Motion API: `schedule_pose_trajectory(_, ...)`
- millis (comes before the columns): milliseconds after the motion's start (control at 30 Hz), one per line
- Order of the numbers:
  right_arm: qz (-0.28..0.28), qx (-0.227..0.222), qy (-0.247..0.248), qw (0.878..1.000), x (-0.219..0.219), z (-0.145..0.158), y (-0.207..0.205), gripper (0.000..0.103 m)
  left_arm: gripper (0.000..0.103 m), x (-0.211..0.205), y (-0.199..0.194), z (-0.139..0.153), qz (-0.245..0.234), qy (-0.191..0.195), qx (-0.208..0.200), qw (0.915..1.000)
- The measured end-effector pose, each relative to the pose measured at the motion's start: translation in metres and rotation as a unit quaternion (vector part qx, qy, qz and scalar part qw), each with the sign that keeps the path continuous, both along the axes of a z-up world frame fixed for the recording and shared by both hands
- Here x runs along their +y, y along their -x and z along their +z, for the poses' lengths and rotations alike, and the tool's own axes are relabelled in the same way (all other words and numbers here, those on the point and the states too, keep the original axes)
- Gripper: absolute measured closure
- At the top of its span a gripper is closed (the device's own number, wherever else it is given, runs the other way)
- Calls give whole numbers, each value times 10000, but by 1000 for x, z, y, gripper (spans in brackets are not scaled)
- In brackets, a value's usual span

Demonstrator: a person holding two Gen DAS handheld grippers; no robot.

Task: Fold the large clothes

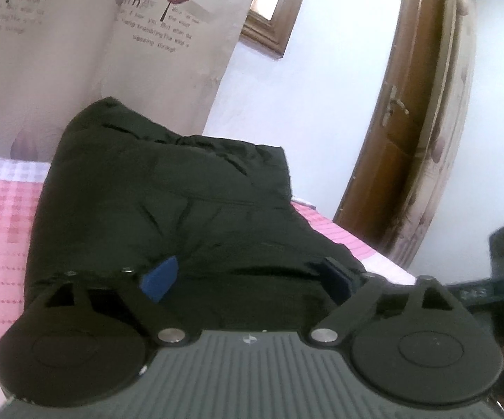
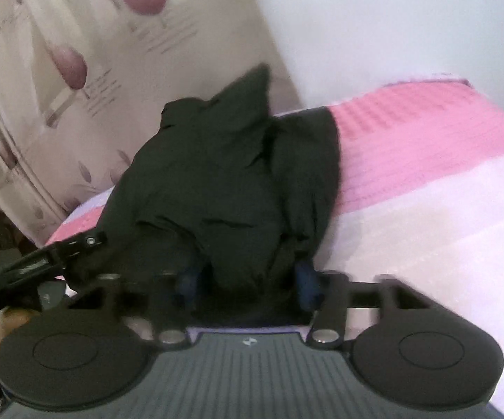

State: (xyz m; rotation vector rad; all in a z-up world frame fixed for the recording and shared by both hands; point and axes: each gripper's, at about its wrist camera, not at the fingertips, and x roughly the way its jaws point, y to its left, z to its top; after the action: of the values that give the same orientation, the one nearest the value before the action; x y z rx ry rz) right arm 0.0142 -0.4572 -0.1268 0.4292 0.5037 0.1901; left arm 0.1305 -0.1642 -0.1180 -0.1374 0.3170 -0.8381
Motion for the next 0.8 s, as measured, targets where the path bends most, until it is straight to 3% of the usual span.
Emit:
schedule_pose_trajectory(67, 97, -104, -38, 9999, 6, 3, -9, 71, 10, 8, 1, 2, 68, 123, 22, 9999)
schedule_pose_trajectory(167, 326, -388, -523, 9973, 7, 6, -17, 73, 10, 23, -6, 3, 108, 466, 252, 9985)
schedule_pose_trajectory(333, 244, -190, -1078, 9937, -18, -30, -21, 74, 8, 19, -2, 6, -62, 233, 178, 9996)
schedule_pose_trajectory(500, 249, -233, -1060, 9938, -19, -29, -21, 72, 7, 19, 2, 4, -66, 236, 187, 9995)
schedule_pose_trajectory(600, 172, -268, -1016, 9943, -19, -24, -17, 69, 7, 16, 4, 3, -43, 38, 147, 9999)
schedule_pose_trajectory(800, -15, -201, -182, 9996, -2, -13, -11, 68, 10, 17, 10, 7, 134, 107, 100, 9998)
